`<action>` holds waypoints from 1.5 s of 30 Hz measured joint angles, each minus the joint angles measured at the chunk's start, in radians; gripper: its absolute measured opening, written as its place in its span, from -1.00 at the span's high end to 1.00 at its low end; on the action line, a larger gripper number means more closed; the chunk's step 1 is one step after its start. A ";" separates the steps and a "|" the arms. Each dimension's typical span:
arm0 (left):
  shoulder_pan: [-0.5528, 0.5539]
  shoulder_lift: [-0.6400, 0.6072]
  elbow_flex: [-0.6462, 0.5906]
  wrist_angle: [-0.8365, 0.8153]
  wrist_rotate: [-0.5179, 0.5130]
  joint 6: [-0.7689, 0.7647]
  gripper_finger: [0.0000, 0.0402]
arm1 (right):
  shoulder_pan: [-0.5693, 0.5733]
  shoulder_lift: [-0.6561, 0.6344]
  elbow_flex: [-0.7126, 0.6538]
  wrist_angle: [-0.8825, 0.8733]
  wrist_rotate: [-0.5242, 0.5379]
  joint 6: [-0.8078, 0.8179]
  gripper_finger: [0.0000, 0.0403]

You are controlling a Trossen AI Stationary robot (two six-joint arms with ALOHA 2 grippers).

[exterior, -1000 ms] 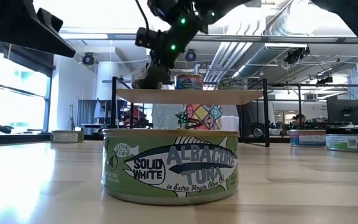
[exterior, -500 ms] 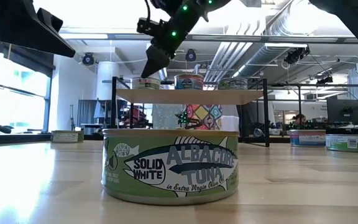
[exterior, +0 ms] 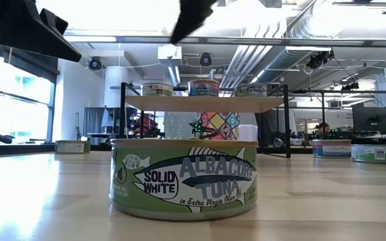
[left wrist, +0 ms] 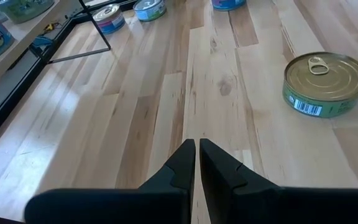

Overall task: Stack canned seafood by type on shelf
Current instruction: Stack the green tuna can on top of the other green tuna can on the shelf

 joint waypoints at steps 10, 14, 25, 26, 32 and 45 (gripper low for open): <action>0.000 0.000 0.000 0.000 0.000 0.000 0.93 | 0.259 -0.171 -0.480 0.237 0.231 0.238 0.26; 0.000 0.000 0.000 0.000 0.000 0.000 0.93 | 0.330 -0.223 -0.625 0.434 0.320 0.241 0.29; 0.000 0.000 0.000 0.000 0.000 0.000 0.93 | 0.320 -0.273 -0.695 0.568 0.350 0.242 0.30; 0.000 0.000 0.000 0.000 0.000 0.000 0.93 | 0.318 -0.273 -0.696 0.576 0.343 0.241 0.30; 0.000 0.000 0.000 0.000 0.000 0.000 0.93 | 0.317 -0.273 -0.697 0.602 0.319 0.242 0.30; 0.000 0.000 0.000 0.001 0.000 0.000 0.93 | 0.579 -0.375 -0.698 0.297 0.390 0.581 0.30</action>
